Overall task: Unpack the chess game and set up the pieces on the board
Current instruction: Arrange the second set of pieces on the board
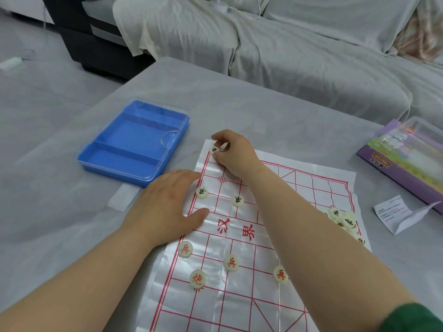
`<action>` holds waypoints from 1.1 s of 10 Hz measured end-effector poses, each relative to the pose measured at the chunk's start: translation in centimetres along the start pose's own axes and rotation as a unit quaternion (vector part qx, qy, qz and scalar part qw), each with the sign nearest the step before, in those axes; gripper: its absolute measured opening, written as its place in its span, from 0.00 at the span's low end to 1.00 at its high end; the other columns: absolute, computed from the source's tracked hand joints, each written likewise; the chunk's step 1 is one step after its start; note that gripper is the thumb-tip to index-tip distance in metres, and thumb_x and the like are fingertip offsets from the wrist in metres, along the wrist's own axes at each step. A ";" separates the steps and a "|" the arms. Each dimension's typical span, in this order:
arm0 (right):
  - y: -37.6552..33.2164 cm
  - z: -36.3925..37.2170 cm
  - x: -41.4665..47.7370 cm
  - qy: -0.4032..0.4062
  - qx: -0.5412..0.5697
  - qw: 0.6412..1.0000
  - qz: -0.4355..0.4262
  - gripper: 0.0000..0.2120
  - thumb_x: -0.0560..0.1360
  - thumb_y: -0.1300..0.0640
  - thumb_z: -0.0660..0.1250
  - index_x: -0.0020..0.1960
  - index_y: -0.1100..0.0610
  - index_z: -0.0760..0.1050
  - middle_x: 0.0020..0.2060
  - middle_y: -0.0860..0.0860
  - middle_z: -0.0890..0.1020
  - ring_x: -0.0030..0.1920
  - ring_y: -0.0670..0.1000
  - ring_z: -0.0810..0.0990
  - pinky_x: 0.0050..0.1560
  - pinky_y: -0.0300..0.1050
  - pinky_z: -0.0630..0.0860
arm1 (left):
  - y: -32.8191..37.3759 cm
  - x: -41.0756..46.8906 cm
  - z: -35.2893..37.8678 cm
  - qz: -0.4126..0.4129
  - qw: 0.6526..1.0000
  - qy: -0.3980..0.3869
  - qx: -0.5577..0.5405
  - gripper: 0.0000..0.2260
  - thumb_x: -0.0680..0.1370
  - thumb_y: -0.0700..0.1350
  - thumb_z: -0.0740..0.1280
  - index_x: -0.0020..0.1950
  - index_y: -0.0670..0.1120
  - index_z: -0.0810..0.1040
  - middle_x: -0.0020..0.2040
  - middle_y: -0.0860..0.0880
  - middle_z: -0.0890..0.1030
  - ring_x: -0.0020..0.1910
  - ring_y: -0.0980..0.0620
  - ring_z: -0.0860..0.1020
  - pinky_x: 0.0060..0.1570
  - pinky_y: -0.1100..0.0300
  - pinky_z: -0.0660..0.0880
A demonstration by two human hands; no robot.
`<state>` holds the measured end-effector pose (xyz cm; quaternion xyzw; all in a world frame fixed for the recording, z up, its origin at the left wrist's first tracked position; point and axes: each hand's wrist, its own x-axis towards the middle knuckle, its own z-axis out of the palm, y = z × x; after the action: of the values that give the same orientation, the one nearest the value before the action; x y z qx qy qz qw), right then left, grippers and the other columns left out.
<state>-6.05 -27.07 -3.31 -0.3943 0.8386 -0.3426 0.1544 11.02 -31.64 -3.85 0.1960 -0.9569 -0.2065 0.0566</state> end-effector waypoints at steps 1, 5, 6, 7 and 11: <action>-0.1 0.4 0.1 0.010 0.015 1.000 -0.001 0.18 0.73 0.67 0.63 0.62 0.58 0.72 0.51 0.53 0.78 0.46 0.47 0.68 0.40 0.32 0.62 | 0.0 0.1 0.0 0.005 1.000 0.006 0.001 0.30 0.72 0.59 0.63 0.71 0.55 0.57 0.71 0.56 0.61 0.70 0.56 0.59 0.67 0.63 0.56; 2.5 -10.5 -10.8 -0.016 -0.077 0.995 0.063 0.07 0.74 0.63 0.65 0.45 0.50 0.76 0.35 0.39 0.74 0.33 0.41 0.70 0.30 0.21 0.67 | 0.5 -0.1 -0.3 -0.008 1.000 -0.007 0.022 0.28 0.72 0.58 0.65 0.69 0.52 0.63 0.70 0.54 0.65 0.68 0.53 0.63 0.66 0.58 0.61; 3.7 -11.9 -14.8 -0.091 -0.152 0.978 0.110 0.07 0.75 0.59 0.64 0.43 0.46 0.73 0.40 0.41 0.74 0.36 0.40 0.70 0.32 0.26 0.67 | 0.9 -0.1 -0.5 -0.016 0.999 -0.017 0.033 0.29 0.72 0.58 0.65 0.70 0.52 0.62 0.71 0.53 0.64 0.68 0.52 0.63 0.66 0.57 0.62; 4.4 -11.6 -17.0 -0.118 -0.193 0.965 0.130 0.10 0.75 0.57 0.64 0.55 0.48 0.74 0.50 0.44 0.73 0.45 0.43 0.69 0.41 0.27 0.66 | 1.4 -0.3 -0.6 -0.029 0.999 -0.021 0.039 0.29 0.72 0.57 0.66 0.70 0.51 0.63 0.70 0.52 0.65 0.68 0.51 0.64 0.65 0.55 0.63; 5.5 -10.2 -17.3 -0.123 -0.215 0.964 0.099 0.15 0.75 0.55 0.65 0.61 0.52 0.73 0.51 0.47 0.73 0.48 0.44 0.67 0.54 0.35 0.67 | 2.0 -0.3 -0.5 -0.046 0.997 -0.025 0.055 0.29 0.72 0.56 0.66 0.70 0.50 0.63 0.70 0.51 0.65 0.68 0.50 0.64 0.65 0.55 0.63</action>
<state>-3.38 -6.69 -0.05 -0.3725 0.9017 -0.0863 0.2016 10.71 -30.07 -2.57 0.2378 -0.9578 -0.1608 0.0122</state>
